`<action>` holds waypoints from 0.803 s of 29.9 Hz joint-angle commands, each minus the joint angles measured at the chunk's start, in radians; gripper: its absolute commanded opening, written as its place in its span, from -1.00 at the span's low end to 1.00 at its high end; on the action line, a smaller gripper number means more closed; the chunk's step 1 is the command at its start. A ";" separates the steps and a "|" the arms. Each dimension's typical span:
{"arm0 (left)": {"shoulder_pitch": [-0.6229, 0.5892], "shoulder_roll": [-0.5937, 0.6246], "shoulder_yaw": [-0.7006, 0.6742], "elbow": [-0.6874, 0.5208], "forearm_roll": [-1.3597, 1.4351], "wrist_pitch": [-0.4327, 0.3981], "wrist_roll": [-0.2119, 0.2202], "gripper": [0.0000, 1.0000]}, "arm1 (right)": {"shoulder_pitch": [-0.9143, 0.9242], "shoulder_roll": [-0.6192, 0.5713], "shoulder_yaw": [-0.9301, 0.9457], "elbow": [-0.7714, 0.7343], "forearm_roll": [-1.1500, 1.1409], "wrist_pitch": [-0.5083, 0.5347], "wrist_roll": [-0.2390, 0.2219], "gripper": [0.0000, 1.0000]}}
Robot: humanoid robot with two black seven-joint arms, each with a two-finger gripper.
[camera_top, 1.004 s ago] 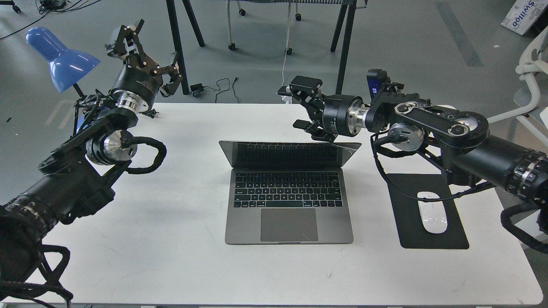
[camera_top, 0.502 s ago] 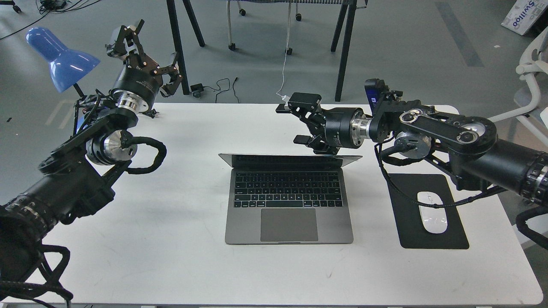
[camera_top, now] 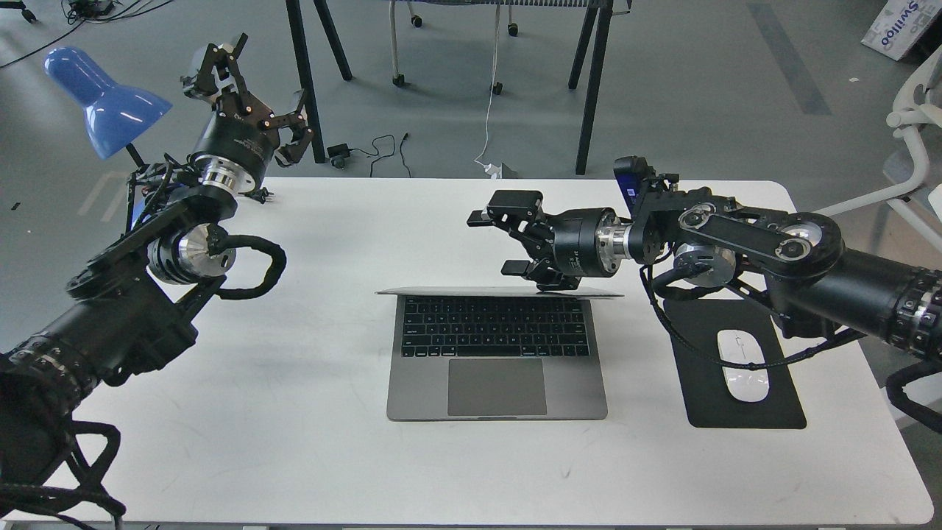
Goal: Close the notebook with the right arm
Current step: 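Push the screen down toward the keyboard with the right gripper, then press the lid fully shut with the right gripper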
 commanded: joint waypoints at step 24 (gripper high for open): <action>0.000 0.000 0.000 0.000 0.001 -0.002 0.000 1.00 | -0.127 0.135 -0.032 -0.016 -0.039 -0.029 -0.001 1.00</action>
